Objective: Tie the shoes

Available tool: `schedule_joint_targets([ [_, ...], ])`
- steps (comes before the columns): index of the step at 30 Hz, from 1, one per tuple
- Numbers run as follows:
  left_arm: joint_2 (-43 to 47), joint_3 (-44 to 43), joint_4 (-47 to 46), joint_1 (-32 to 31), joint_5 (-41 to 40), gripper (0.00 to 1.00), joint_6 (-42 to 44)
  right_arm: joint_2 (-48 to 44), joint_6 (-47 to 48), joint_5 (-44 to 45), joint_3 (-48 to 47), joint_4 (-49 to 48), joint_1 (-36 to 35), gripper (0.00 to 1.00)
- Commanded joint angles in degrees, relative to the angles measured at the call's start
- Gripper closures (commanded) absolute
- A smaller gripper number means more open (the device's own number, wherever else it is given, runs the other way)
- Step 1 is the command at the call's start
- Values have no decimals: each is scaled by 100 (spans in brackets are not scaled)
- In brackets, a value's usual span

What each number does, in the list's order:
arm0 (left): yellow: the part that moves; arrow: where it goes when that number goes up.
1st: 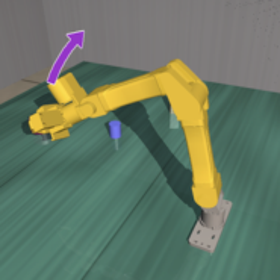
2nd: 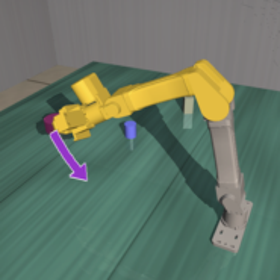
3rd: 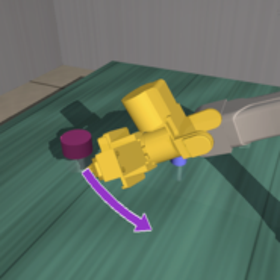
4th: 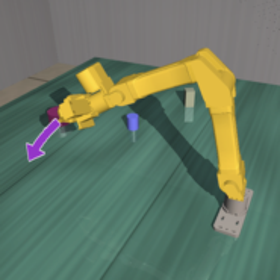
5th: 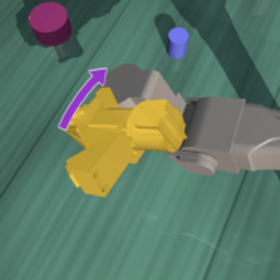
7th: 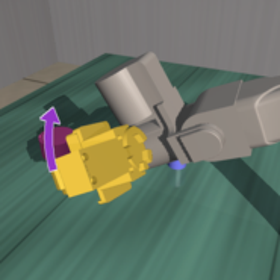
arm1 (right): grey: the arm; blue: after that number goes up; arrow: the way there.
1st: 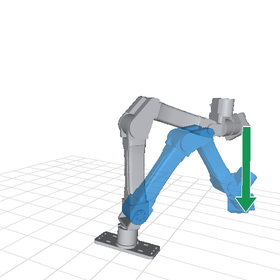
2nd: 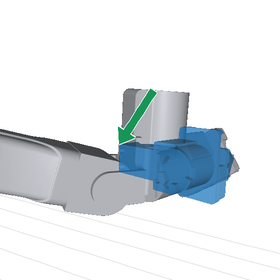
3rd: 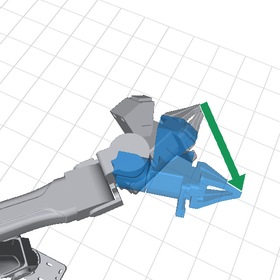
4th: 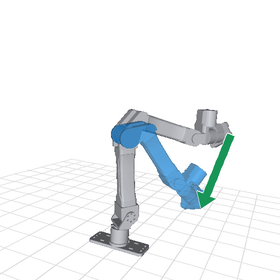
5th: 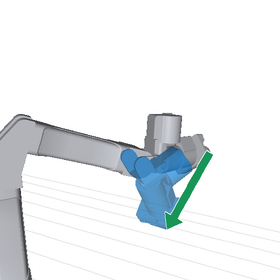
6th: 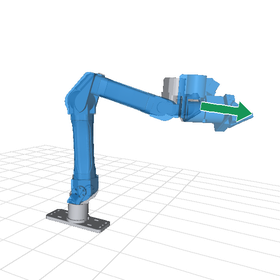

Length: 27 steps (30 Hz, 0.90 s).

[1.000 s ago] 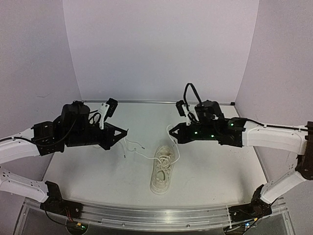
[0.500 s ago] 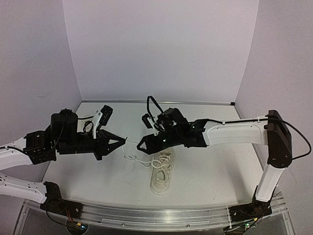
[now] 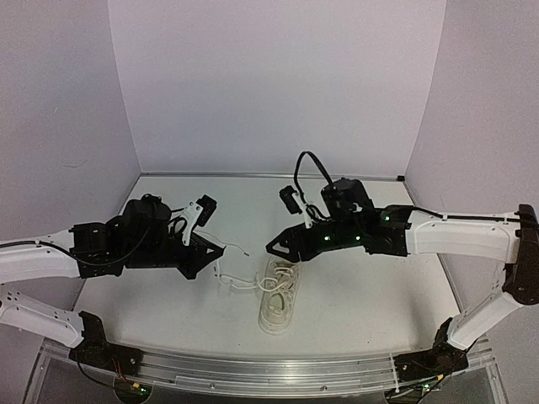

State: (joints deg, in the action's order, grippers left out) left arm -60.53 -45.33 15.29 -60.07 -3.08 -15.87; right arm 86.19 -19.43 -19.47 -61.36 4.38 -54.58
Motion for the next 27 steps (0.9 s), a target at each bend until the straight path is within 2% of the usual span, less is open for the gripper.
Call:
schedule_joint_targets([
  [1,-281,-592,135,5,-431,100,-28,47,453,-104,499,-73,-270,55],
  [10,-307,-717,5,273,-142,100,-389,619,732,-7,512,-610,-431,57],
  [21,-525,-740,-173,322,-26,100,-564,1093,885,163,388,-665,-555,57],
  [27,-621,-755,-239,367,-34,100,-643,1250,955,209,354,-667,-603,62],
])
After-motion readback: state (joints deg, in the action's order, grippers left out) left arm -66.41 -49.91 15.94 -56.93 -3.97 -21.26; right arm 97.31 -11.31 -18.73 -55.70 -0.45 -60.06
